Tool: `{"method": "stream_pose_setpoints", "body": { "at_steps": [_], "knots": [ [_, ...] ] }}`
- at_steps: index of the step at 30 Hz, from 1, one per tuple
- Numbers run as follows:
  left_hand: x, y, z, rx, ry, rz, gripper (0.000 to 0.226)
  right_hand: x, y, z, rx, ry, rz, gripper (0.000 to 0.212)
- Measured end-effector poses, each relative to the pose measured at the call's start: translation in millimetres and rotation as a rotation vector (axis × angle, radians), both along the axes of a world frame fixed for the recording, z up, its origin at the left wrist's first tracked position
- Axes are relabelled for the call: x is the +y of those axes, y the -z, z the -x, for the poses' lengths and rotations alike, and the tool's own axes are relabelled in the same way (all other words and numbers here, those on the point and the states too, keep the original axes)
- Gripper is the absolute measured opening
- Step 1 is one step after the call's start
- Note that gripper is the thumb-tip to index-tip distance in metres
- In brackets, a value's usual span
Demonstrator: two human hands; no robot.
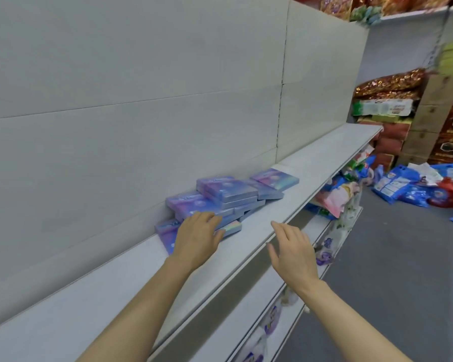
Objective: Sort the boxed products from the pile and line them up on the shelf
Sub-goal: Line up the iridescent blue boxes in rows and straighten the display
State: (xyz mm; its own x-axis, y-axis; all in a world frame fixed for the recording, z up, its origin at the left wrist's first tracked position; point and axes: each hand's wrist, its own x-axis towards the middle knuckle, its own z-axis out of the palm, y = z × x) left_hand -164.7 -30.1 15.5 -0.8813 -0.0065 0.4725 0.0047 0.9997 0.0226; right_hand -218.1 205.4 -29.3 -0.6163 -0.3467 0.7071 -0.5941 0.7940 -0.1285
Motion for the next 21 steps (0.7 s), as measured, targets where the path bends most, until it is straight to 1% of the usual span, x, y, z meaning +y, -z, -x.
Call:
{"method": "stream_pose_setpoints", "body": {
  "at_steps": [5, 7, 11, 13, 17, 18, 19, 21],
  "knots": [
    [2, -9, 69, 0.008, -0.015, -0.043, 0.035, 4, 8, 64, -0.04, 0.013, -0.023, 0.053],
    [5, -13, 95, -0.04, -0.034, -0.06, 0.041, 6, 11, 93, -0.06, 0.008, -0.027, 0.054],
    [17, -22, 151, -0.124, -0.038, -0.024, 0.052, 5, 13, 157, -0.089, -0.012, -0.06, 0.054],
    [27, -27, 185, -0.165, -0.082, -0.035, 0.053, 3, 11, 189, -0.12, -0.018, -0.087, 0.051],
    [58, -22, 256, -0.258, -0.154, -0.029, 0.054, 5, 12, 253, -0.157, -0.063, -0.074, 0.046],
    [68, -18, 273, -0.304, -0.161, -0.01, 0.061, 8, 13, 269, -0.164, -0.062, -0.071, 0.046],
    [78, -12, 290, -0.371, -0.169, 0.028, 0.072, 11, 15, 284, -0.176, -0.058, -0.07, 0.046],
    [96, 3, 313, -0.551, -0.203, 0.138, 0.095, 18, 20, 312, -0.205, -0.046, -0.088, 0.047]
  ]
}}
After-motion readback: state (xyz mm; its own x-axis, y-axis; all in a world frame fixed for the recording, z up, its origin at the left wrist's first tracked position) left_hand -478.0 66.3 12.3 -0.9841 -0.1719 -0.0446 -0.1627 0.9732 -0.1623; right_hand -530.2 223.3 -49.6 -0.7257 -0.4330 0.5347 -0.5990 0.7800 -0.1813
